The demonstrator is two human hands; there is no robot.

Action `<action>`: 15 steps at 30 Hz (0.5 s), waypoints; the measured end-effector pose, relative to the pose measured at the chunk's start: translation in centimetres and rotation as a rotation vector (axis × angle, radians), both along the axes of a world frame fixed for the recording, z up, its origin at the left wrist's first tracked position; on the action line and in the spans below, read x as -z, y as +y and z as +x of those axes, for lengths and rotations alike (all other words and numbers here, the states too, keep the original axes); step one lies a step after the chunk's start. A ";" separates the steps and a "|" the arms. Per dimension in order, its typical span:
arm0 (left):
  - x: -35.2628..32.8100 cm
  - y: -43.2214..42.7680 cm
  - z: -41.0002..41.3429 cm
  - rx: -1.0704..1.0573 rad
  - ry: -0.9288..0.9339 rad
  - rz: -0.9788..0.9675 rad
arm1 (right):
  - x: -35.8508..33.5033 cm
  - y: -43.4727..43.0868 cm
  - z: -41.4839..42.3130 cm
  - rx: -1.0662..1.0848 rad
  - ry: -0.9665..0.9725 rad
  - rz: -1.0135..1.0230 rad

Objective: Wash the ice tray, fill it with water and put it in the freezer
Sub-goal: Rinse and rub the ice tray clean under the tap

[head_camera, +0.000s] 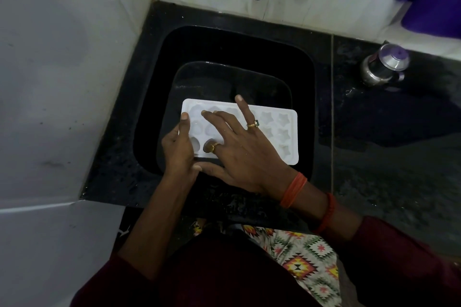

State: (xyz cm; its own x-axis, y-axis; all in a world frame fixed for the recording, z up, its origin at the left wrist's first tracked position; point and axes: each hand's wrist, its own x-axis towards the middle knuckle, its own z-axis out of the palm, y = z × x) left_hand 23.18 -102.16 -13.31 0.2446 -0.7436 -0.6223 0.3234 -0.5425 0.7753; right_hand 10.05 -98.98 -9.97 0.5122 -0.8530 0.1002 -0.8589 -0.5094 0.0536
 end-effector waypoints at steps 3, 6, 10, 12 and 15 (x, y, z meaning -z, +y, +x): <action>-0.1 -0.1 -0.1 -0.005 0.044 -0.007 | -0.2 0.0 -0.2 0.016 -0.041 -0.013; -0.1 -0.1 -0.1 0.003 0.086 -0.015 | -0.5 0.0 -0.2 0.025 -0.065 -0.032; 0.1 0.0 0.0 0.038 0.122 -0.021 | -0.7 0.0 -0.1 0.017 -0.082 -0.033; 0.1 0.0 -0.1 0.055 0.116 -0.004 | -0.5 0.0 -0.1 0.007 -0.072 -0.017; 0.1 0.0 -0.2 0.062 0.141 0.039 | -0.3 0.0 0.0 -0.005 -0.052 0.009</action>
